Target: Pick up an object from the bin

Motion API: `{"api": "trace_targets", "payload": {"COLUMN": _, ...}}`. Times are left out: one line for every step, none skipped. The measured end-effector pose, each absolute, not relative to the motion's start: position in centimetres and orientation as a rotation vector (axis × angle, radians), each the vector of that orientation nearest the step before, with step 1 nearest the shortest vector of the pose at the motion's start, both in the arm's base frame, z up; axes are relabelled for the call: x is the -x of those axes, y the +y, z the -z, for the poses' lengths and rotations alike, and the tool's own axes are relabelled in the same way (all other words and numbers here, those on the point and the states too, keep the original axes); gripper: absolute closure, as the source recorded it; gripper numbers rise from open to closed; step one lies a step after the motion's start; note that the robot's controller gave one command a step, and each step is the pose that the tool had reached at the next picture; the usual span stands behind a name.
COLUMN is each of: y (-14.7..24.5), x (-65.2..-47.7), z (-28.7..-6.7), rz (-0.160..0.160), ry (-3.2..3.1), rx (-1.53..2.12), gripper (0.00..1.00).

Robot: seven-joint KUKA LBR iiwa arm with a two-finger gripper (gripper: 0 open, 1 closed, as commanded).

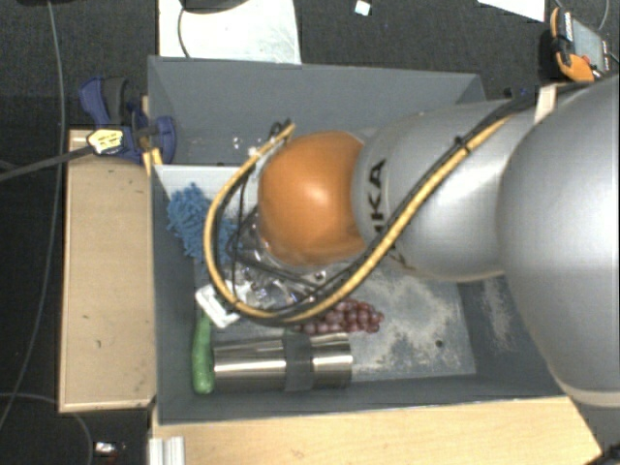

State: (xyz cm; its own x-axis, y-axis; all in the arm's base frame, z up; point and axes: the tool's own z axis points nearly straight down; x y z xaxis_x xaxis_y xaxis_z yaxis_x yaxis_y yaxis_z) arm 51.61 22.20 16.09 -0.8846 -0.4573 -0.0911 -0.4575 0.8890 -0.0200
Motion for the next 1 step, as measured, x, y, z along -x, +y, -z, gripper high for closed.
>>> {"api": "trace_targets", "payload": {"y": 20.79, "x": -50.94, "z": -23.91, "rz": 0.002, "ry": 2.970, "rx": 0.726, "gripper": 1.00}}
